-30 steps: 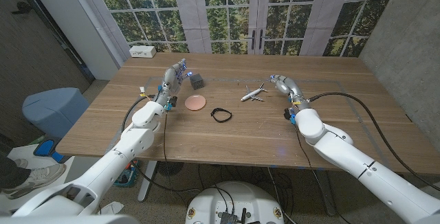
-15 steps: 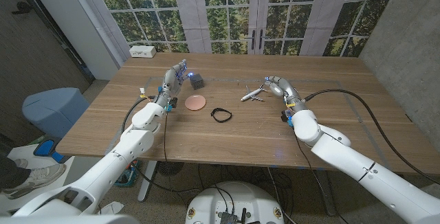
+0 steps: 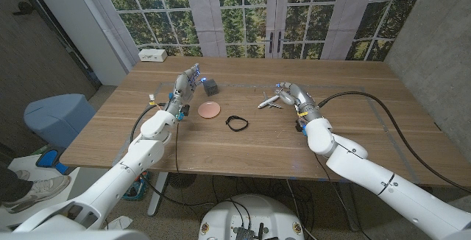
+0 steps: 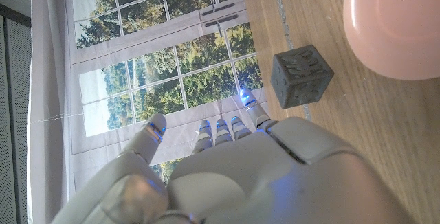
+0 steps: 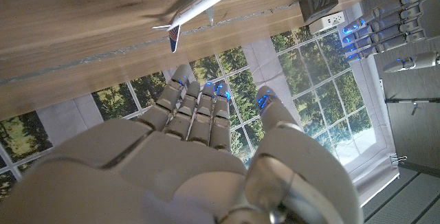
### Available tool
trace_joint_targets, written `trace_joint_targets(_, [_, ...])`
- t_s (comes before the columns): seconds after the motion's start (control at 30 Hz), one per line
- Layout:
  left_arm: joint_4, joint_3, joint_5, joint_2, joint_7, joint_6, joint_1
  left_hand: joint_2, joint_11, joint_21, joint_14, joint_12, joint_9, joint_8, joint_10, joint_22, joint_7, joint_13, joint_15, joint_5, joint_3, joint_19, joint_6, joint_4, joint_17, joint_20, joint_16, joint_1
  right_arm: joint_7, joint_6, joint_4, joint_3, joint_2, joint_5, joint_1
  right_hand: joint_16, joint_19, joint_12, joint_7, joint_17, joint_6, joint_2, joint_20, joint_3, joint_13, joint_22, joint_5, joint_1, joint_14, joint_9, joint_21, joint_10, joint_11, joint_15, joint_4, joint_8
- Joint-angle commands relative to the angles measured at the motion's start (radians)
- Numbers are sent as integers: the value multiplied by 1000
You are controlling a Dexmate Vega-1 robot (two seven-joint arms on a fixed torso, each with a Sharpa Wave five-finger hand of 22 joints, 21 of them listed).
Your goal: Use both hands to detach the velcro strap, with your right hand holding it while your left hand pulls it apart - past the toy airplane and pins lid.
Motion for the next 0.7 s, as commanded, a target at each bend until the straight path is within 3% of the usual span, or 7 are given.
trace_joint_targets(0.03, [-11, -6, -6, 5, 0, -6, 12, 53, -2, -6, 3, 7, 2, 4, 5, 4, -5, 2, -36, 10, 5, -36, 9, -4, 3, -14, 1, -6, 37, -74, -19, -76, 15, -134, 35, 12, 14, 6, -8, 3, 10, -7, -7, 1, 4, 3, 10, 17, 12, 2, 0, 15, -3, -47, -5, 5])
trace_joint_targets(0.23, [-11, -6, -4, 5, -1, -11, 14, 54, -2, -10, 4, 7, 2, 3, 6, 5, -5, 3, -35, 10, 5, -35, 9, -3, 3, -13, 0, -7, 64, -82, -17, -98, 19, -171, 45, 26, 25, 9, -20, 8, 17, -11, 30, -6, 6, 5, 11, 40, 34, 3, 2, 25, -7, -66, 1, 4])
trace_joint_targets(0.7, [-23, -8, -2, 9, 4, -11, 23, 55, 0, -20, 5, 6, 2, 3, 6, 5, -2, 3, -34, 10, 6, -30, 9, -4, 3, -19, -2, -9, 115, -90, -9, -131, 29, -233, 62, 35, 36, 12, -26, 13, 34, -22, 37, -15, 8, 6, 10, 63, 38, 3, 3, 35, -11, -70, 1, 6])
